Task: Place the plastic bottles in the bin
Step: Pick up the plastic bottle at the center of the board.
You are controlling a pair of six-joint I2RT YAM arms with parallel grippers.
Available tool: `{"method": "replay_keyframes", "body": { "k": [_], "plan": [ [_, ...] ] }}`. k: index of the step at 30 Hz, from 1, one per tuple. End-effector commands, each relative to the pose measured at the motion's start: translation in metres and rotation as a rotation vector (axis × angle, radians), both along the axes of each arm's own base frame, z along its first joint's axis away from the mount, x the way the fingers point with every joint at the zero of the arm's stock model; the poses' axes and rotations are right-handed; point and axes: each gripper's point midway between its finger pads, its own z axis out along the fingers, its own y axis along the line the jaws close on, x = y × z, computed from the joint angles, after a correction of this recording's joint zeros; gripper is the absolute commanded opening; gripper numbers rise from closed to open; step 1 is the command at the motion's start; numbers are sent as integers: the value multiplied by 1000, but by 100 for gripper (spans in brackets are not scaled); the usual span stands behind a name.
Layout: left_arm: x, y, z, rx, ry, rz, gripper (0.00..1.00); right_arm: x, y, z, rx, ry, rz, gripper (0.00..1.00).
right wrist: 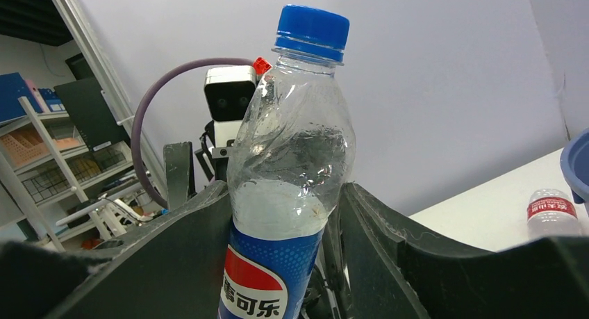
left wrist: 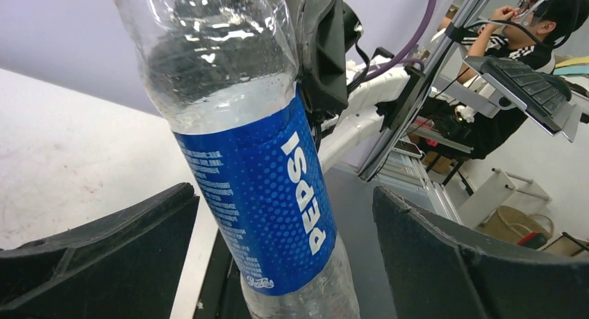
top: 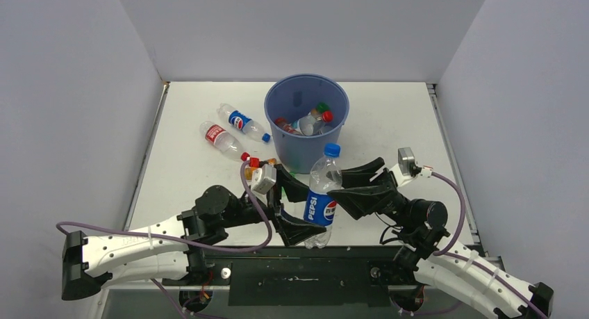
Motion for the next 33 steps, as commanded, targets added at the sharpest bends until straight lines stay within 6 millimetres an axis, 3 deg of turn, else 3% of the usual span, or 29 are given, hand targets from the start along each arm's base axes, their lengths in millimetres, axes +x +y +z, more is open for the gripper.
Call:
{"method": "replay_keyframes", "body": {
  "k": [1, 4, 12, 16, 17, 20, 23, 24, 28, 33],
  "plan": [
    [-6, -3, 15, -42, 15, -38, 96, -2, -4, 21, 66, -59, -25, 5],
    [-6, -6, 10, -30, 27, -43, 100, -4, -3, 20, 67, -60, -18, 5],
    [-15, -9, 6, -20, 15, -100, 61, -3, -1, 15, 46, -46, -19, 5],
    [-16, -7, 5, -22, 2, -102, 35, -3, 6, 11, 0, -31, -6, 7],
    [-15, -6, 5, -21, -2, -96, 28, -2, 9, 10, -20, -22, -3, 16],
    [-11, -1, 3, -17, -17, -61, 12, -2, 13, 8, -96, -8, 2, 70],
    [-1, 12, 2, -2, -46, 22, 5, 0, 2, 11, -177, -1, -69, 97],
    [4, 18, 2, 17, -67, 58, 4, 1, -4, 14, -198, -7, -98, 100],
    [30, 50, 11, 137, -227, 253, 0, 1, -32, 48, -275, -58, -226, 92],
    [81, 92, 5, 406, -512, 544, 0, 19, -42, 75, -345, -53, -347, 93]
  ]
}}
